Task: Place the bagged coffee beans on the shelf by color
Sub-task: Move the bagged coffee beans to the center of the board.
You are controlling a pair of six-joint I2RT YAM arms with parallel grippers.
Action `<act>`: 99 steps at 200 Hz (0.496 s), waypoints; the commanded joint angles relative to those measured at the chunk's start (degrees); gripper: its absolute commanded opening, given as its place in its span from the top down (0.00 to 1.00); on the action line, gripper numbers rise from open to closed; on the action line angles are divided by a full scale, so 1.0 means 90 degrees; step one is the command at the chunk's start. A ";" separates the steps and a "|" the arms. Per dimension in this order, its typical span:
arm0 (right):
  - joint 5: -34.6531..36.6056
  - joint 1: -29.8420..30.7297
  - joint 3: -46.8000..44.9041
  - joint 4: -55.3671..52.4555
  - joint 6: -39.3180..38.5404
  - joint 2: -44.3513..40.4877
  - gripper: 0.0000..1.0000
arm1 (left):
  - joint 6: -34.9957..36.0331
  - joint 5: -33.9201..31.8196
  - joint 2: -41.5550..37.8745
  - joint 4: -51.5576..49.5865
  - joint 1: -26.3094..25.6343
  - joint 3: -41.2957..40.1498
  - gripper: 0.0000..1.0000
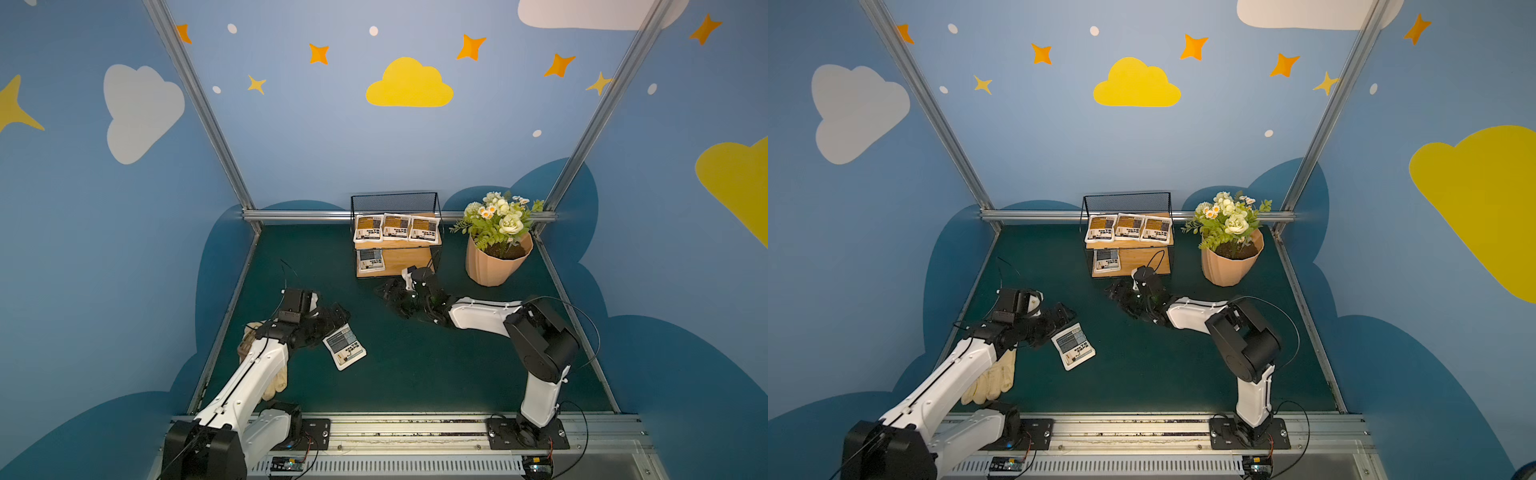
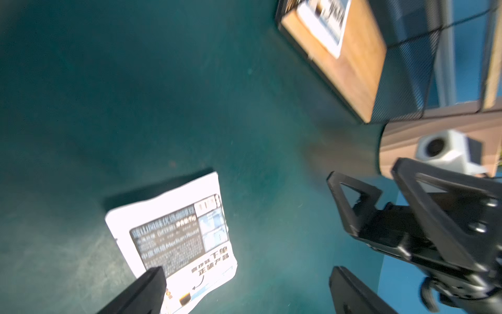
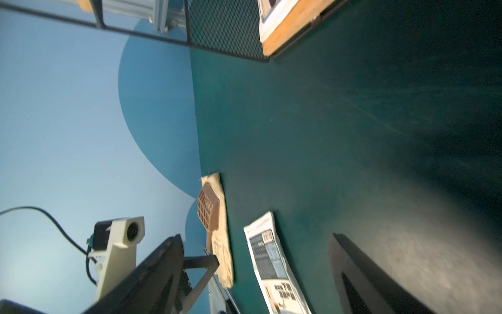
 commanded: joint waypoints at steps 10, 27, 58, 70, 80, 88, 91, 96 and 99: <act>-0.0715 -0.0208 -0.0550 -0.1061 -0.0908 -0.0601 0.12 | -0.0673 -0.0713 -0.0331 -0.0232 -0.0577 -0.0333 0.00; -0.0808 -0.0262 -0.0694 -0.1349 -0.1088 -0.0847 0.12 | -0.1035 -0.1150 -0.0499 -0.0381 -0.0997 -0.0510 0.00; -0.0937 -0.0360 -0.0927 -0.1544 -0.1217 -0.1130 0.12 | -0.1422 -0.1598 -0.0483 -0.0284 -0.1369 -0.0788 0.00; -0.1009 -0.0403 -0.0995 -0.1558 -0.1198 -0.1172 0.12 | -0.1505 -0.1607 -0.0328 -0.0080 -0.1428 -0.0884 0.00; -0.1086 -0.0438 -0.1043 -0.1555 -0.1188 -0.1184 0.12 | -0.1554 -0.1617 -0.0162 0.0156 -0.1488 -0.0950 0.00; -0.1161 -0.0464 -0.1074 -0.1590 -0.1188 -0.1192 0.12 | -0.1595 -0.1607 0.0013 0.0359 -0.1542 -0.0997 0.00; -0.1176 -0.0468 -0.1082 -0.1594 -0.1196 -0.1202 0.12 | -0.1606 -0.1596 0.0069 0.0440 -0.1568 -0.1019 0.00; -0.1198 -0.0478 -0.1093 -0.1610 -0.1206 -0.1213 0.12 | -0.1621 -0.1559 0.0201 0.0540 -0.1587 -0.1042 0.00; -0.1211 -0.0486 -0.1105 -0.1642 -0.1207 -0.1222 0.12 | -0.1630 -0.1530 0.0267 0.0632 -0.1602 -0.1055 0.00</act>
